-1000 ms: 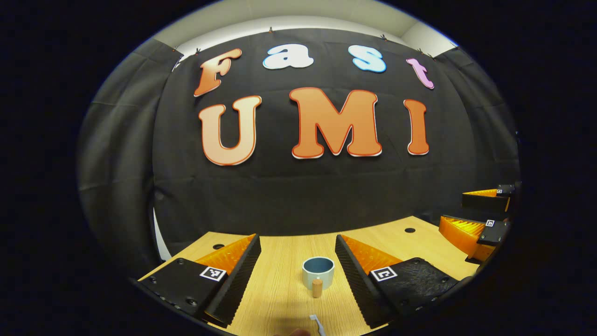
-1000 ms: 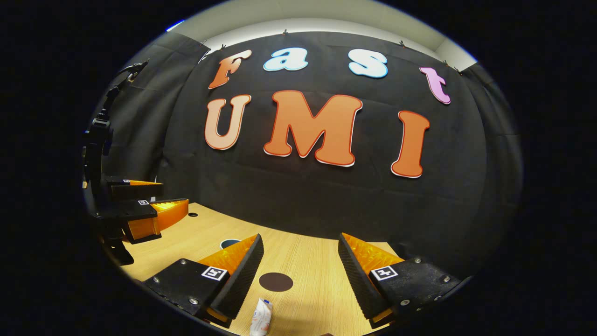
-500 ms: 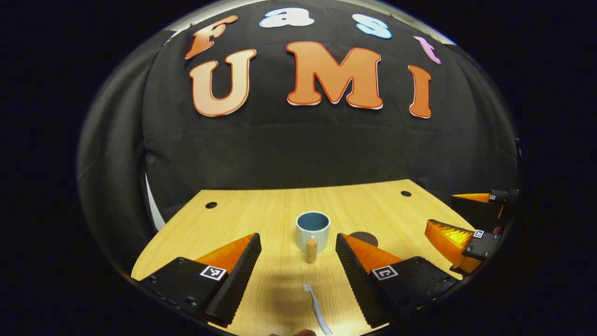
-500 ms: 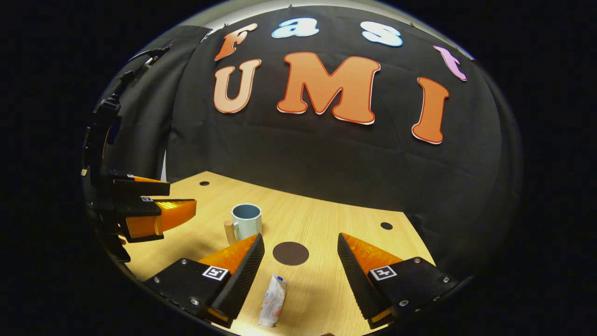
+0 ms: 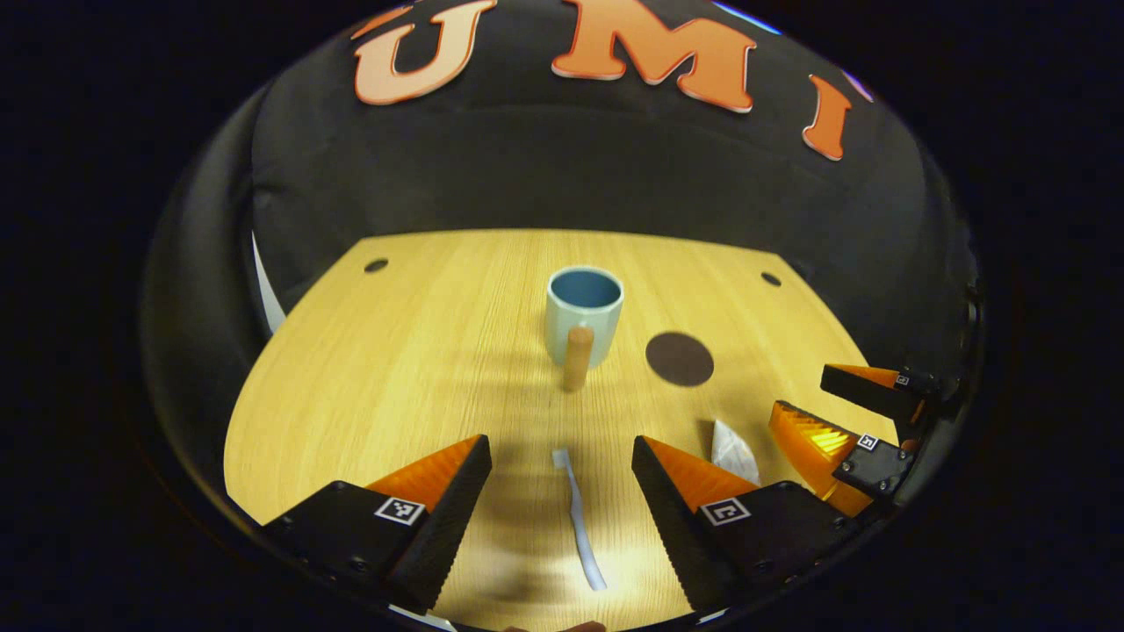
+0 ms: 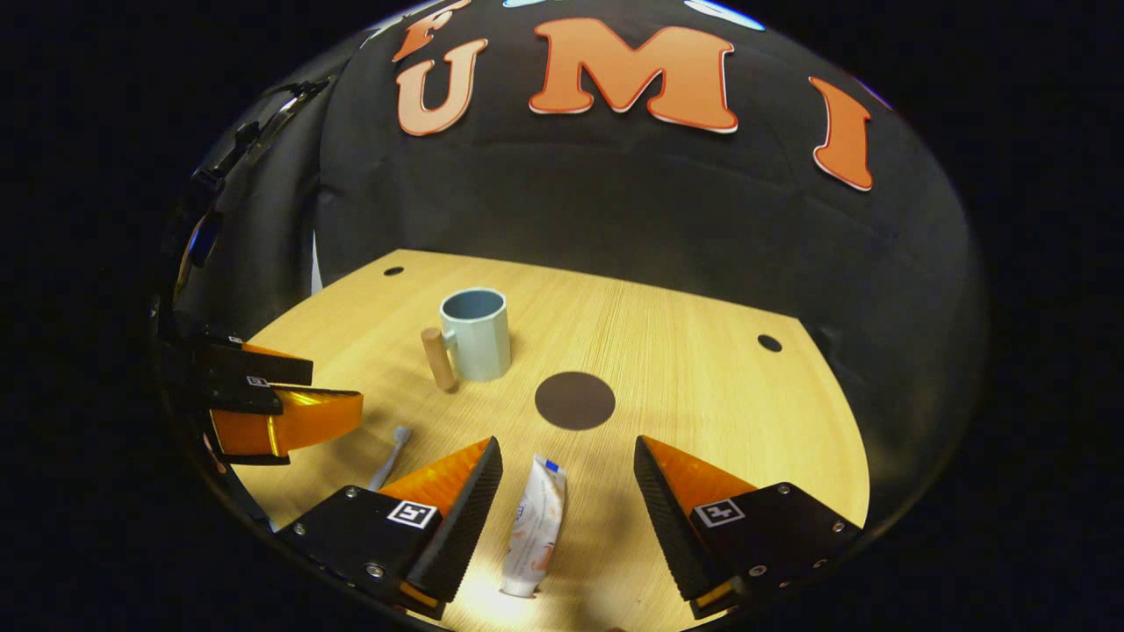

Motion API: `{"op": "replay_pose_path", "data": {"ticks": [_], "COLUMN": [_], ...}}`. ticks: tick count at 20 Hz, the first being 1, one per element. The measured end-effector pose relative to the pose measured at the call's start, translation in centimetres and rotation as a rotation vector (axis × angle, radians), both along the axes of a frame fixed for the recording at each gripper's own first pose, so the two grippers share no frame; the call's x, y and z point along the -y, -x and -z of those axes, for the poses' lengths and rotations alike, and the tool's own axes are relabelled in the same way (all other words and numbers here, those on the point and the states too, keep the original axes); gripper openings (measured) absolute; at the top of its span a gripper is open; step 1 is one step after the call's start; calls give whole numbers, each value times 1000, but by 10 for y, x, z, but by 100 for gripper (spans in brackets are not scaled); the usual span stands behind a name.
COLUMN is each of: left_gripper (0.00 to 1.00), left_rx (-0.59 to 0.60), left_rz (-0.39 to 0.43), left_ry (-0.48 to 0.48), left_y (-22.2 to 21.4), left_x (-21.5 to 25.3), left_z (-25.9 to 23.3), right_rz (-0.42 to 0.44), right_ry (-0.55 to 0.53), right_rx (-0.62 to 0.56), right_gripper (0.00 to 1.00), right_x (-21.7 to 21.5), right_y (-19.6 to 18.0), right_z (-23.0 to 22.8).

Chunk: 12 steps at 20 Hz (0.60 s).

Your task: Put the toothbrush and toothpaste on the desktop into the cup, then pick up the cup and place it on the coaster on the desktop.

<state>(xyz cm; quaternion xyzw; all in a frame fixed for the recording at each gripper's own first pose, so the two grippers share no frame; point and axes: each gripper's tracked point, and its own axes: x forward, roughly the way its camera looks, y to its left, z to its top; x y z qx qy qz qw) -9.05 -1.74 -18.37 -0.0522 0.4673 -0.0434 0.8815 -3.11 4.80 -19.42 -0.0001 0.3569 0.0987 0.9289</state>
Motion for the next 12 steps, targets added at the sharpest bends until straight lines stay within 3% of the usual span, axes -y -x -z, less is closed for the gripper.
{"op": "replay_pose_path", "data": {"ticks": [8, 12], "left_gripper": [96, 86], "left_rx": [-256, -341], "left_rz": [-16, -44], "left_ry": [29, -2], "left_y": [15, 14], "left_x": [3, -18], "left_z": [51, 42], "right_rz": [-50, -31], "right_ry": [35, 21], "right_rx": [-184, -274], "right_gripper": [85, 80], "right_x": [-8, -14], "right_y": [12, 20], "right_z": [56, 86]}}
